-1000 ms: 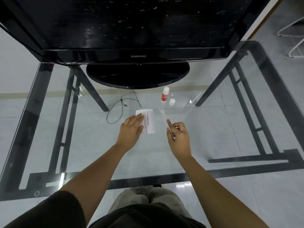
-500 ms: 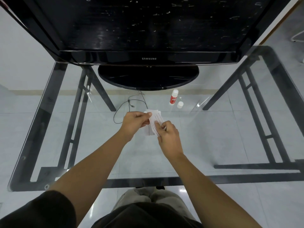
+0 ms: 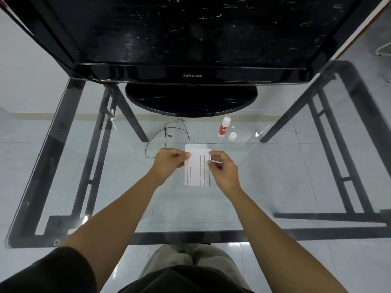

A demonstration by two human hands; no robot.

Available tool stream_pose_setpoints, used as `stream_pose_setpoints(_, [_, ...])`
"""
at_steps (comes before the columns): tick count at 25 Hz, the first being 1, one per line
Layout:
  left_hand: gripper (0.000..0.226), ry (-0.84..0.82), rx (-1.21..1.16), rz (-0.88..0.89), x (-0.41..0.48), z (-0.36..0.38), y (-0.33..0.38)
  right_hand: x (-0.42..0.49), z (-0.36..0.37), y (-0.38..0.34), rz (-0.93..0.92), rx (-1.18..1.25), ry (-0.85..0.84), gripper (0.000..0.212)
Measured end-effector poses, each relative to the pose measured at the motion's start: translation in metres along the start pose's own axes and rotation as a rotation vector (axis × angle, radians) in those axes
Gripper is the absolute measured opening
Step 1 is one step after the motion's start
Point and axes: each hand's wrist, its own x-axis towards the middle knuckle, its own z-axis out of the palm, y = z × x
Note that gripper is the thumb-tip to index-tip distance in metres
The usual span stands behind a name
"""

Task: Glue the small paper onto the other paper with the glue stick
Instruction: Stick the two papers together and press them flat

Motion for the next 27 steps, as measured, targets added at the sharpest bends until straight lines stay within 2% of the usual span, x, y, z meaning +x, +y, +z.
stream_pose_setpoints(5, [0.007, 0.129, -0.012, -0.058, 0.004, 0.012, -0.013, 0.010, 0.004, 0.009, 0.046, -0.035, 0.020, 0.021])
stream_pose_setpoints(10, [0.012, 0.242, 0.159, -0.023, 0.021, 0.018, -0.012, 0.029, 0.010, 0.013, 0.013, -0.078, 0.020, 0.020])
stream_pose_setpoints(21, [0.012, 0.285, 0.386, 0.069, 0.039, 0.024, -0.013, 0.043, 0.014, 0.020, 0.009, -0.108, 0.018, 0.021])
stream_pose_setpoints(27, [0.015, 0.323, 0.386, 0.026, 0.042, 0.027, -0.011, 0.042, 0.018, 0.017, 0.026, -0.117, 0.054, 0.022])
